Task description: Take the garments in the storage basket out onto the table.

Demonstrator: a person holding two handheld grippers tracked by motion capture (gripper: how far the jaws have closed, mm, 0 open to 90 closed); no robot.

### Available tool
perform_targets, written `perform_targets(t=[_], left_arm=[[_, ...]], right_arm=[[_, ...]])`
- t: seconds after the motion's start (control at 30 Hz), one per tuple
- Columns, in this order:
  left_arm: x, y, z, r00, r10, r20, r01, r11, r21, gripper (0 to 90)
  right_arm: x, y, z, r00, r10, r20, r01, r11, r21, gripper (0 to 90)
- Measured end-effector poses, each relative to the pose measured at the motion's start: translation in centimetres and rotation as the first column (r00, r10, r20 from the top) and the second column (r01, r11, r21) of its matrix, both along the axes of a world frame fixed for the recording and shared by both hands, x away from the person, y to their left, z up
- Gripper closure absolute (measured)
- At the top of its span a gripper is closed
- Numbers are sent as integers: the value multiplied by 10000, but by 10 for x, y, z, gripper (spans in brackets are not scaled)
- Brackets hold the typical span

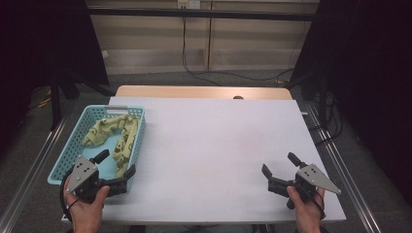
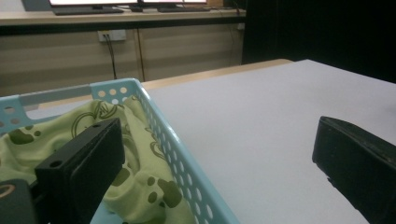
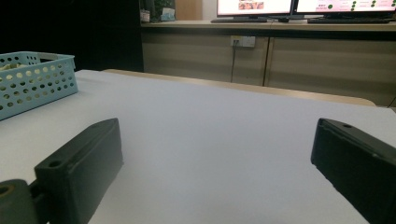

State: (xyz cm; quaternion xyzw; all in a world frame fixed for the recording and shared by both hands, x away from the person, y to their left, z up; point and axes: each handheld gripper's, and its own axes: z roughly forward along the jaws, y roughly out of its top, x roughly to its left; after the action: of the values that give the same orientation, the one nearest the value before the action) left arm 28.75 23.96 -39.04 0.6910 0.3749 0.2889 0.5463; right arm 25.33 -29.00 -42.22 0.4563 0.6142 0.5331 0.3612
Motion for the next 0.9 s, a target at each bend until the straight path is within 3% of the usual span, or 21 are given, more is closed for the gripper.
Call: perform_targets(t=[0.07, 0.2, 0.37, 0.5, 0.73, 0.83, 0.9], left_arm=[[2, 1, 1, 9998, -89, -186, 89, 10000, -22, 23], [4, 6, 3, 10000, 91, 11, -91, 9999, 43, 24], [8, 13, 6, 9998, 5, -174, -8, 9999, -164, 34], [11, 19, 12, 9962, -210, -844, 208, 9998, -33, 42], [18, 31, 18, 9938, 31, -1113, 14, 9992, 401, 41], [25, 34, 20, 9895, 166, -1438, -73, 9979, 649, 41], [33, 38, 18, 9811, 194, -1926, -77, 9981, 613, 39]], right_arm=[[1, 0, 0, 10000, 54, -1, -54, 10000, 28, 16], [3, 1, 0, 9998, 176, -54, -176, 9998, 32, 15], [4, 2, -1, 9994, 336, -100, -336, 9994, 30, 14], [5, 2, -1, 9996, 261, -106, -261, 9997, 28, 14], [6, 4, -1, 9994, 341, -103, -340, 9994, 56, 14], [6, 3, -1, 9994, 327, -101, -326, 9995, 11, 14], [6, 3, -1, 9993, 354, -99, -354, 9994, 8, 14]])
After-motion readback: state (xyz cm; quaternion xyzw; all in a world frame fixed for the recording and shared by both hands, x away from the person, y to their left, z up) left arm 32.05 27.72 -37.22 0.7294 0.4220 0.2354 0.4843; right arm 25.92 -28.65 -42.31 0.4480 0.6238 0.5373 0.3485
